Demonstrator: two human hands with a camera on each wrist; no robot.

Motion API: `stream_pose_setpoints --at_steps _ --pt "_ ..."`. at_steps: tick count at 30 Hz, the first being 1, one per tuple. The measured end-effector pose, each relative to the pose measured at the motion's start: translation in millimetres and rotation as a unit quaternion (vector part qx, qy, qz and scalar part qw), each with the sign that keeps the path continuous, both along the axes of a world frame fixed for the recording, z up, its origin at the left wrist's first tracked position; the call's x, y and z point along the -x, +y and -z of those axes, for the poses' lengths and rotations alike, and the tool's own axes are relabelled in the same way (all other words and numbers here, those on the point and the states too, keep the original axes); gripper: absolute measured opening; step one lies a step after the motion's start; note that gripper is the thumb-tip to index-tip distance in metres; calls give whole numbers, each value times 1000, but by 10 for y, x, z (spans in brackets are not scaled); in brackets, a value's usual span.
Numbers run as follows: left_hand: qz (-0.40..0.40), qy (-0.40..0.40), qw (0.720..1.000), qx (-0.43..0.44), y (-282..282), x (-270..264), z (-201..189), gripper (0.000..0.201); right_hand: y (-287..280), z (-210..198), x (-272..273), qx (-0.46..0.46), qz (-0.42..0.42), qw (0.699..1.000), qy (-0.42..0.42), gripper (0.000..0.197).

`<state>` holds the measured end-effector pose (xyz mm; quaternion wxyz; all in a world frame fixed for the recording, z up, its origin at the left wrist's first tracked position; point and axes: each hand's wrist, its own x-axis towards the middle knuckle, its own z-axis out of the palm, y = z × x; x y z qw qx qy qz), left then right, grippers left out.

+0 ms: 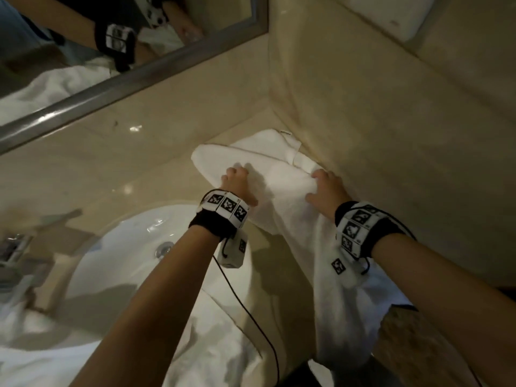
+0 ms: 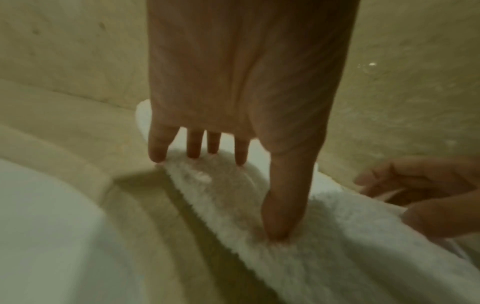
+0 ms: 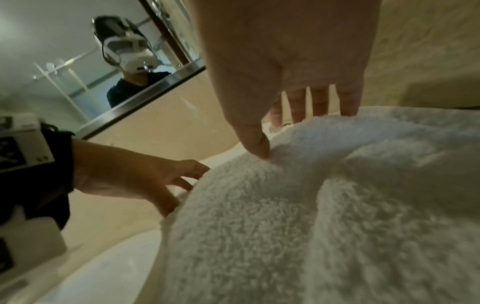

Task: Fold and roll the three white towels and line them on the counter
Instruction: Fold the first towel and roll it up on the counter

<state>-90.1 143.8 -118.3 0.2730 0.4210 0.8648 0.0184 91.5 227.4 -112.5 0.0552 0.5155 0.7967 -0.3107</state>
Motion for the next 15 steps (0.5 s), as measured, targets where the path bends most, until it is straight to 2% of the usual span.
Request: stream_pose_setpoints --at_steps 2,4,7,9,12,15 --pt "53 -16 998 36 -91 52 93 94 -1 42 90 -15 -69 997 -19 60" --pt "71 -31 997 30 -153 99 149 96 -4 104 156 -33 -127 990 -42 58" --pt "85 -34 996 -1 -190 205 172 89 -35 185 205 -31 -157 986 -48 46" --pt "72 -43 996 -15 -177 304 177 77 -52 225 200 -34 -166 984 -47 43" --pt "-26 -31 999 -29 -147 375 217 61 -68 243 158 -50 -184 980 -48 39" --pt "-198 -33 978 -58 -103 357 171 67 -76 234 120 -38 -190 980 -43 36"
